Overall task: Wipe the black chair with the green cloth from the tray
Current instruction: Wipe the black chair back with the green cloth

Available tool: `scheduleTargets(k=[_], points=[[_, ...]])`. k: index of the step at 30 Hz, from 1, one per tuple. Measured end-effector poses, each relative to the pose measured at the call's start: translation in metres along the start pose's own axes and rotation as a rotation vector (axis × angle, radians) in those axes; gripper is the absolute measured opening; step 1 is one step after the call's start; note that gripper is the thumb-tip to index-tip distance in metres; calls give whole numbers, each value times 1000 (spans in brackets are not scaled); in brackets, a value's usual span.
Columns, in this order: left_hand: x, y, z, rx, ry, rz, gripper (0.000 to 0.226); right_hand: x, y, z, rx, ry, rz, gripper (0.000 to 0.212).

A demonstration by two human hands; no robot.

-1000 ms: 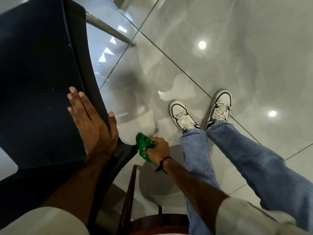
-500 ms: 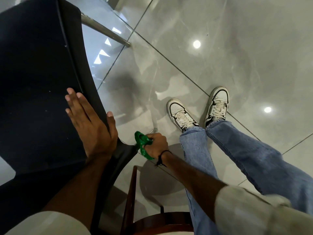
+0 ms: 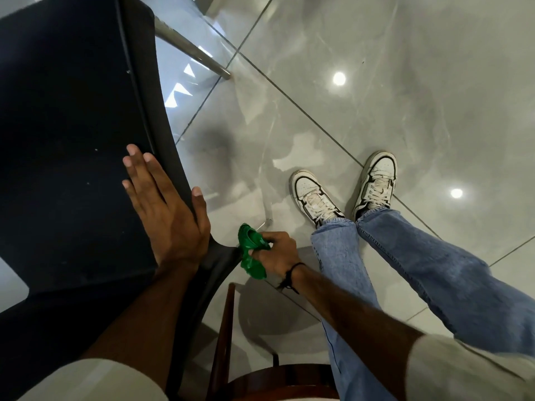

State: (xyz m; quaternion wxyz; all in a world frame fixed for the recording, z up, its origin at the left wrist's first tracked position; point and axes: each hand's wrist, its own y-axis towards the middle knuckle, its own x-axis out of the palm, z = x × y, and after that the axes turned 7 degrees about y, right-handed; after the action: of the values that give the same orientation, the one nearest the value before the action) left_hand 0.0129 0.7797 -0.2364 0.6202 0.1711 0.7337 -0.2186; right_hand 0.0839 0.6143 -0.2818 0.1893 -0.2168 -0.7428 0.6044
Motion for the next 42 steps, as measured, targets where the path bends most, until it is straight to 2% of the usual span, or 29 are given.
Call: scheduleTargets(k=[4,7,11,14,17,22,25,30,32,34,36,42], points=[[-2,-1,0,-13,0,-25,82,3,-3,6,-11,37,9,39],[-1,0,-1,-2,-18,-40,82,6,14,-2,8,-104,53,43],[-4,1,-4,32,-59,-49,83,-14,42,-39,57,-285,-63,49],[-11,18,4,-12,-112,-12,75,-41,55,-90,0,-170,-10,49],[-23,72,13,-55,-153,44,68,-56,60,-153,-87,-3,50,41],[-37,170,0,23,-206,-44,73,-50,61,-248,-215,247,14,30],[-35,193,-8,43,-193,-27,77,-39,62,-292,-287,337,16,38],[-32,193,-12,52,-212,21,76,-26,62,-339,-411,302,113,46],[-34,192,-12,56,-211,27,76,-15,61,-351,-418,366,93,48],[-36,191,-10,61,-217,40,77,1,62,-360,-456,365,74,44],[-34,192,-11,55,-222,44,77,14,68,-367,-512,264,124,35],[-30,194,-14,51,-232,55,80,12,90,-384,-385,117,180,36]])
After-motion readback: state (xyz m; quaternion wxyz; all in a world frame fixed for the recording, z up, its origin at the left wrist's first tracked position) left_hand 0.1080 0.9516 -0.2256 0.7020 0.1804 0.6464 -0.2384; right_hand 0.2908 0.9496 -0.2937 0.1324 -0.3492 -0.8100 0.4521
